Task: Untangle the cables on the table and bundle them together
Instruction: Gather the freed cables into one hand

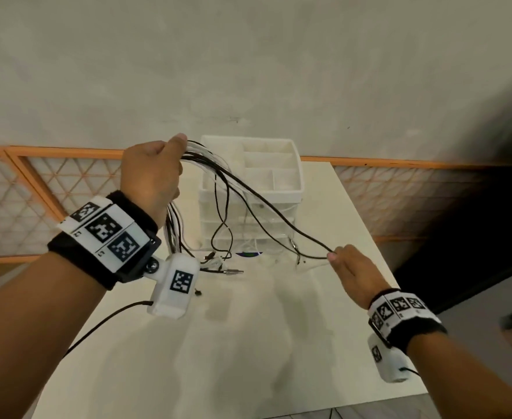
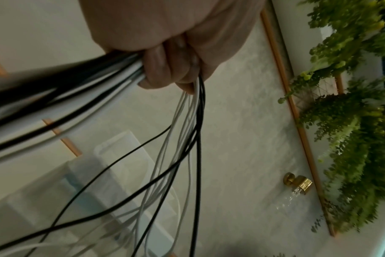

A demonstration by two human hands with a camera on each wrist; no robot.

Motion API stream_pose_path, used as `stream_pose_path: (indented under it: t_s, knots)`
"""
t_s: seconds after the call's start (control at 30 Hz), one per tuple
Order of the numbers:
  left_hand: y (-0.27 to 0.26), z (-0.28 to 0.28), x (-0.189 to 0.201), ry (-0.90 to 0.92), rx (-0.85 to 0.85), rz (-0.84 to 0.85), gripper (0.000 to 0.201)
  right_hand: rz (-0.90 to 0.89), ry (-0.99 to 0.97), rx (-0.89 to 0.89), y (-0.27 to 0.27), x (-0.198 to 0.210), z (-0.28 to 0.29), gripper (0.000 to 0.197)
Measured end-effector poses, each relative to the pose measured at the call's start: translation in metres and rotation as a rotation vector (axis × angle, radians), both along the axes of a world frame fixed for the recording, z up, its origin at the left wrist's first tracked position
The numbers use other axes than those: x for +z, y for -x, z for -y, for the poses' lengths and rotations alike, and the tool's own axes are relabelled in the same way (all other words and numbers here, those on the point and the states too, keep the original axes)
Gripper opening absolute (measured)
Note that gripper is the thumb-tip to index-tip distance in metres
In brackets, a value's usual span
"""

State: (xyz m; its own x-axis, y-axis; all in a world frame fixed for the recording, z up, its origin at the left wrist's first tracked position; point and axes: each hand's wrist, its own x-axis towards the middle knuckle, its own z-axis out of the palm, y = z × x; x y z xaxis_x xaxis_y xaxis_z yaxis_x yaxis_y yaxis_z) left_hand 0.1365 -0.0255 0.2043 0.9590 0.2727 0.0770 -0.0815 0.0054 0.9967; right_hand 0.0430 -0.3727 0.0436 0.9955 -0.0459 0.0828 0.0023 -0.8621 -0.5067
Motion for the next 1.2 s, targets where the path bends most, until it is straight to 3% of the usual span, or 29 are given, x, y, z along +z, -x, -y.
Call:
stream_pose_path:
  t_s: [0.07,0.17,0.33,0.4,0.57,0.63,0.7,0.77,0.83,0.93,1.07,1.13,1.2]
  knots:
    - [0.002,0.007,-0.002,-0.023,-0.041,0.03,0.06,-0.129,0.097,-0.034,-0.001,-0.008,0.0,0.061]
    - [0.006,0.013,0.0,-0.051,-0.08,0.048,0.065,-0.292,0.235,-0.094,-0.002,-0.013,-0.002,0.051]
    - [0.005,0.012,0.004,-0.027,-0.042,0.058,0.055,-0.354,0.189,-0.232,-0.007,0.002,-0.008,0.07]
    - [0.005,0.01,0.0,-0.07,-0.035,0.055,0.053,-0.259,0.033,-0.286,-0.012,0.026,-0.015,0.076]
    - [0.006,0.008,-0.024,-0.223,-0.029,0.016,0.05,0.349,-0.25,-0.158,-0.017,0.091,-0.039,0.07]
    - [0.008,0.008,-0.03,-0.264,-0.017,-0.003,0.057,0.539,-0.241,-0.11,-0.013,0.104,-0.046,0.073]
    - [0.008,0.005,-0.033,-0.289,0.01,-0.006,0.061,0.613,-0.13,-0.155,-0.013,0.109,-0.046,0.073]
    - [0.007,0.001,-0.029,-0.246,0.037,0.004,0.056,0.479,0.068,-0.3,-0.015,0.099,-0.038,0.076]
    - [0.004,-0.004,-0.021,-0.112,0.068,0.003,0.055,0.147,0.287,-0.439,-0.013,0.073,-0.025,0.081]
    - [0.003,-0.006,-0.005,0.091,-0.007,0.001,0.044,-0.186,0.332,-0.508,-0.004,0.018,-0.008,0.08]
    - [0.009,0.001,0.002,0.128,-0.157,-0.032,0.039,-0.316,0.0,-0.471,0.001,-0.04,-0.007,0.065]
    - [0.011,0.003,0.001,0.083,-0.199,-0.022,0.035,-0.313,-0.066,-0.417,-0.005,-0.037,-0.017,0.053]
    - [0.012,0.007,-0.001,0.036,-0.242,-0.011,0.027,-0.145,-0.054,-0.356,-0.017,-0.008,-0.029,0.039]
